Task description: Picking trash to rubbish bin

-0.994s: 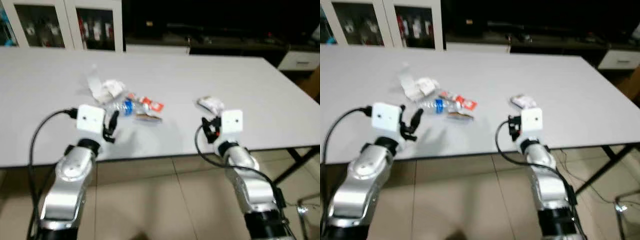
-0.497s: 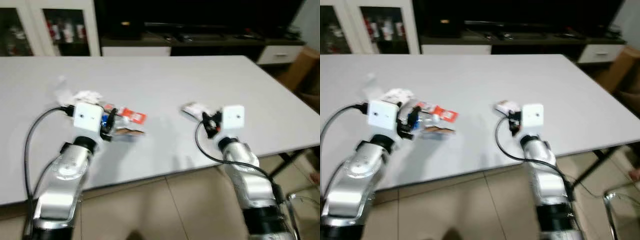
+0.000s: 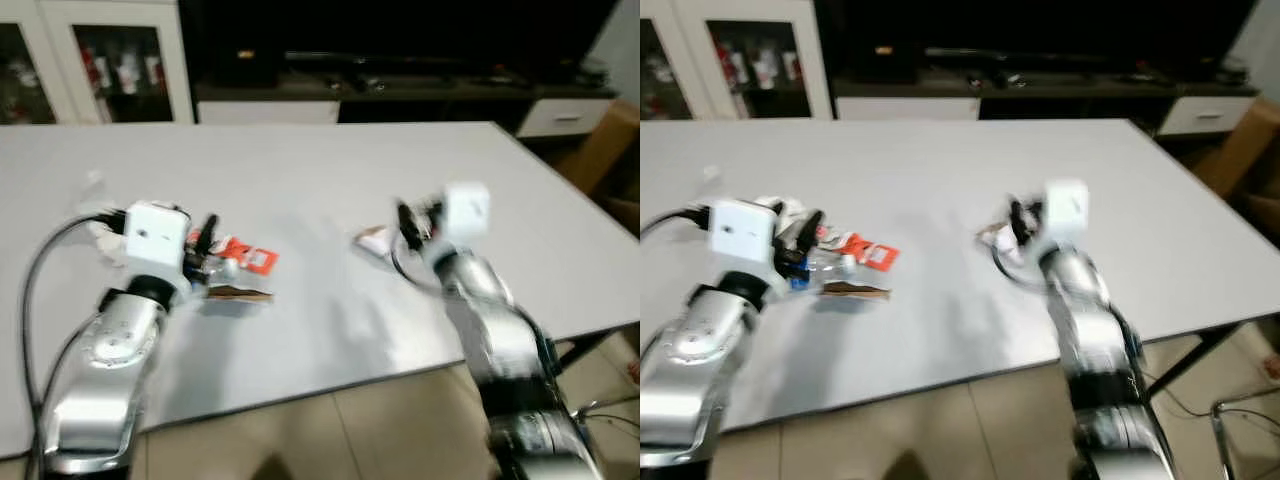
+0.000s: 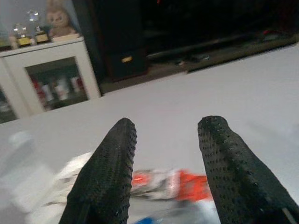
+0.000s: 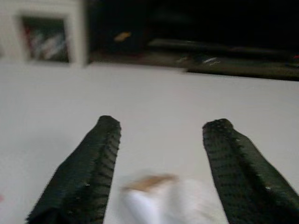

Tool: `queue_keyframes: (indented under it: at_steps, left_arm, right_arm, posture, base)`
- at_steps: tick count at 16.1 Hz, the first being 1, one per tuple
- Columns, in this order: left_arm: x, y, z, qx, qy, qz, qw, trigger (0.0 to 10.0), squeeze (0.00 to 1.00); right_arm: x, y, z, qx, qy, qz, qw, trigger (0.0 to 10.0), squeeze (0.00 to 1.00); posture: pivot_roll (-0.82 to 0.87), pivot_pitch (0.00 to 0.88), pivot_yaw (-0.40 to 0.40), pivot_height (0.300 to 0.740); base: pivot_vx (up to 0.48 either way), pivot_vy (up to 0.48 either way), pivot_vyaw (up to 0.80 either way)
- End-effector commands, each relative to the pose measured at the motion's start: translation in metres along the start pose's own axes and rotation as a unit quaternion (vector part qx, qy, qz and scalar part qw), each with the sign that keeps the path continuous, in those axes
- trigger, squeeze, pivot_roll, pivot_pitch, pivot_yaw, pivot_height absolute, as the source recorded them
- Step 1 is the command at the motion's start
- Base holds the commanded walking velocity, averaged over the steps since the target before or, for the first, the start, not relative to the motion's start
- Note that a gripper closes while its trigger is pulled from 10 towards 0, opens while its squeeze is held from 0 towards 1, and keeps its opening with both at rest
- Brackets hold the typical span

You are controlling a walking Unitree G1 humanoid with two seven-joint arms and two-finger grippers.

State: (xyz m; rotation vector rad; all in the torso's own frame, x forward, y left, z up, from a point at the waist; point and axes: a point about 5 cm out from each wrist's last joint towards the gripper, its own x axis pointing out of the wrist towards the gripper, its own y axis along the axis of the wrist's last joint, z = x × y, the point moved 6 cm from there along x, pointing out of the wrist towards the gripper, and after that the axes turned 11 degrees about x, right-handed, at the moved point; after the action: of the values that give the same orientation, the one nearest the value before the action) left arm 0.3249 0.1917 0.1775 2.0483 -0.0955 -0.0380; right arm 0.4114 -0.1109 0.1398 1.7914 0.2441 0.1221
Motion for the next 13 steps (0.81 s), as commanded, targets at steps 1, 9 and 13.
queue_keyframes:
  at_steps: [1,9,13]
  left_arm:
    - [-0.003,-0.002,0.004,0.001,-0.014,-0.008,1.0,10.0,0.0]
    - [-0.014,0.023,0.008,0.027,-0.084,0.018,0.996,10.0,0.0]
    - [-0.021,0.034,0.002,0.034,-0.105,0.018,0.994,10.0,0.0]
  right_arm:
    - [0.005,-0.019,0.01,-0.009,-0.01,-0.053,0.999,10.0,1.0]
    - [0.041,0.007,0.031,-0.021,-0.057,-0.086,0.994,10.0,1.0]
    - [0.043,0.009,0.04,-0.015,-0.082,-0.094,0.992,10.0,0.0]
  posture:
    - [0.12,0.002,-0.122,0.74]
    - [0.15,0.086,-0.086,0.74]
    - [0.18,0.18,-0.078,0.74]
  base:
    - [0.0,0.0,0.0]
    - [0.0,0.0,0.0]
    - [0.0,0.0,0.0]
